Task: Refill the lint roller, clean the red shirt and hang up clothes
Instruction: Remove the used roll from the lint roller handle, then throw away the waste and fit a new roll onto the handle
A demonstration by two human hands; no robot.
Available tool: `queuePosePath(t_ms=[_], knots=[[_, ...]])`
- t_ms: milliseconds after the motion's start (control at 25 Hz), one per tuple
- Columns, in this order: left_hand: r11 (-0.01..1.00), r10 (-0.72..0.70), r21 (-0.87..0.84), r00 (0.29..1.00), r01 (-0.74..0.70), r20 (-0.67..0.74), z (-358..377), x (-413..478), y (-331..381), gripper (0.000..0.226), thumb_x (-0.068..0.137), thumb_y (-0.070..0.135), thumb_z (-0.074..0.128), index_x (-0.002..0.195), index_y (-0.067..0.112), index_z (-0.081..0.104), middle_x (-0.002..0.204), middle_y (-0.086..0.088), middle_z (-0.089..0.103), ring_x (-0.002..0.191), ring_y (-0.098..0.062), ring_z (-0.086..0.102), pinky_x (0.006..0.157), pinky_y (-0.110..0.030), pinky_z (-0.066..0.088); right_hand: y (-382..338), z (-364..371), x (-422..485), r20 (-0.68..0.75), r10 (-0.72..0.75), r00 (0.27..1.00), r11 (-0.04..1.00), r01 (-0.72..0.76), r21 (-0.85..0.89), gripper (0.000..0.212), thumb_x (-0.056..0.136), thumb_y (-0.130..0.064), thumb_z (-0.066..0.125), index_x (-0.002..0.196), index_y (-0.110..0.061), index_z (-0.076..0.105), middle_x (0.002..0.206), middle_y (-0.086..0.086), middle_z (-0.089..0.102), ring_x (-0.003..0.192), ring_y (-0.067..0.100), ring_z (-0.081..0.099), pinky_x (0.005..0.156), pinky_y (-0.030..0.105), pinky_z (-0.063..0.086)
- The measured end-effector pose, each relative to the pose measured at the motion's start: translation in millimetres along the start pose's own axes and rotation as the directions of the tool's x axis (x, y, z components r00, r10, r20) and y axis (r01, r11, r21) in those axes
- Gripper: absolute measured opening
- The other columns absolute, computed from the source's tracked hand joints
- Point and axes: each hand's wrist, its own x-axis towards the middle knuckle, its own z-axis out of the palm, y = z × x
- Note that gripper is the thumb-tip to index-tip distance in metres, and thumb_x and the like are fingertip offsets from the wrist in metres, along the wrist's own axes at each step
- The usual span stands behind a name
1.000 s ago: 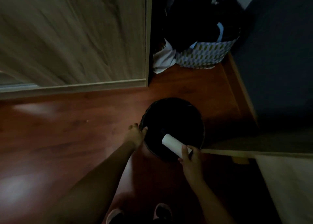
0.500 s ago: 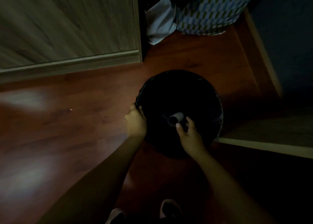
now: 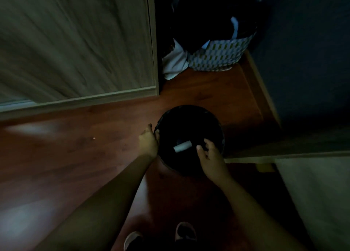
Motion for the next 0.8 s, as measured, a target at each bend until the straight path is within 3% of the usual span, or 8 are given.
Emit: queuePosePath(t_ms=[240, 440, 560, 680, 800], knots=[[0.992, 0.128, 0.01, 0.992, -0.128, -0.005, -121, -107, 97, 0.04, 0.1, 0.022, 0.04, 0.131, -0.003, 0.047, 0.118, -0.03, 0.06, 0.108, -0.046, 0.055, 0.083, -0.04, 0.039, -118, -68, -121, 0.01, -0.061, 0.998, 0.994, 0.062, -0.09, 0.055, 0.097, -0.038, 0.037, 0.145, -0.015, 0.023, 0.15, 0.012, 0.029, 0.135, 0.028, 0.035, 0.107, 0.04, 0.035], [0.968, 0.239, -0.064, 0.97, -0.241, -0.034, -214, -232, 163, 0.035, 0.099, 0.026, 0.042, 0.11, -0.003, 0.057, 0.102, -0.029, 0.065, 0.097, -0.046, 0.06, 0.076, -0.04, 0.043, -188, -122, -256, -0.038, -0.136, 0.99, 0.989, 0.134, -0.058, 0.053, 0.097, -0.033, 0.04, 0.144, -0.011, 0.026, 0.15, 0.013, 0.031, 0.136, 0.027, 0.033, 0.112, 0.042, 0.03], [0.949, 0.301, -0.079, 0.952, -0.305, -0.061, -240, -297, 184, 0.034, 0.098, 0.025, 0.043, 0.113, -0.002, 0.058, 0.101, -0.027, 0.066, 0.097, -0.042, 0.061, 0.076, -0.037, 0.042, -197, -142, -320, -0.103, -0.2, 0.974, 0.98, 0.199, -0.026, 0.052, 0.097, -0.029, 0.043, 0.143, -0.01, 0.027, 0.148, 0.013, 0.035, 0.135, 0.027, 0.035, 0.111, 0.04, 0.031], [0.914, 0.394, -0.083, 0.917, -0.397, -0.057, -243, -354, 199, 0.036, 0.099, 0.024, 0.042, 0.126, 0.003, 0.054, 0.115, -0.023, 0.064, 0.108, -0.038, 0.058, 0.084, -0.033, 0.042, -186, -165, -372, -0.199, -0.295, 0.934, 0.955, 0.285, -0.08, 0.05, 0.097, -0.027, 0.044, 0.142, -0.01, 0.031, 0.147, 0.011, 0.038, 0.134, 0.021, 0.037, 0.104, 0.021, 0.025], [0.889, 0.442, -0.094, 0.893, -0.448, -0.078, -226, -401, 212, 0.038, 0.1, 0.027, 0.039, 0.128, 0.006, 0.053, 0.121, -0.018, 0.063, 0.113, -0.033, 0.057, 0.088, -0.03, 0.04, -158, -191, -409, -0.239, -0.375, 0.895, 0.924, 0.34, -0.177, 0.051, 0.095, -0.029, 0.047, 0.14, -0.009, 0.035, 0.143, 0.009, 0.043, 0.131, 0.019, 0.04, 0.098, 0.015, 0.024]])
